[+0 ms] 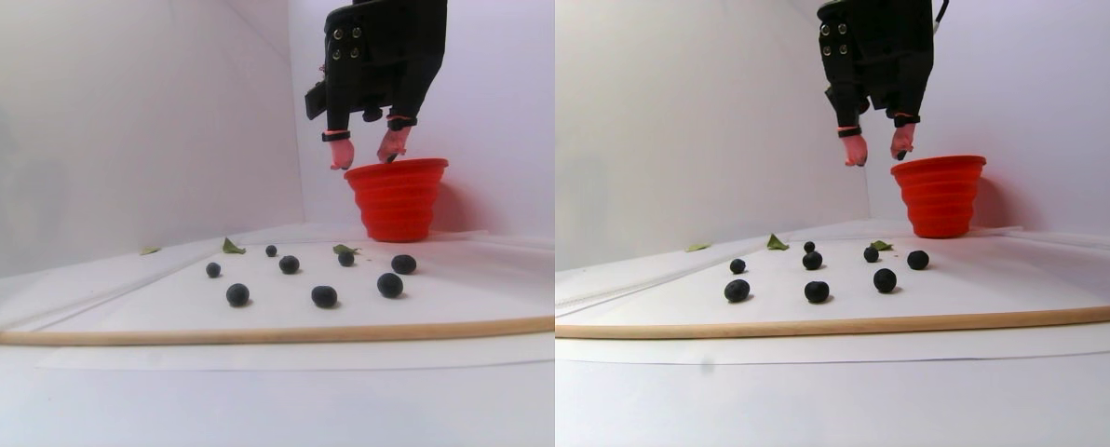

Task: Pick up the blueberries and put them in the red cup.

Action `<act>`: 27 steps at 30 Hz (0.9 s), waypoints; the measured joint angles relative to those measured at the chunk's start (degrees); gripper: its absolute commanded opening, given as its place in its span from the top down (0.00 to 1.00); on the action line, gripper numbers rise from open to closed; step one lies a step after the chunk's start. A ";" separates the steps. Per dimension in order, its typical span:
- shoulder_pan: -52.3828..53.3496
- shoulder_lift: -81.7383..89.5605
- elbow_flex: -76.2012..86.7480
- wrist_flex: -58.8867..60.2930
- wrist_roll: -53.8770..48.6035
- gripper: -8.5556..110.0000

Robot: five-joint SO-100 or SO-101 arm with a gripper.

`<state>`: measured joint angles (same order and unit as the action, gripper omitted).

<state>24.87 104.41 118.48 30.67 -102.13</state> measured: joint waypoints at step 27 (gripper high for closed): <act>1.23 1.41 8.44 -4.22 -1.67 0.78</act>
<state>26.10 105.82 126.91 26.46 -103.80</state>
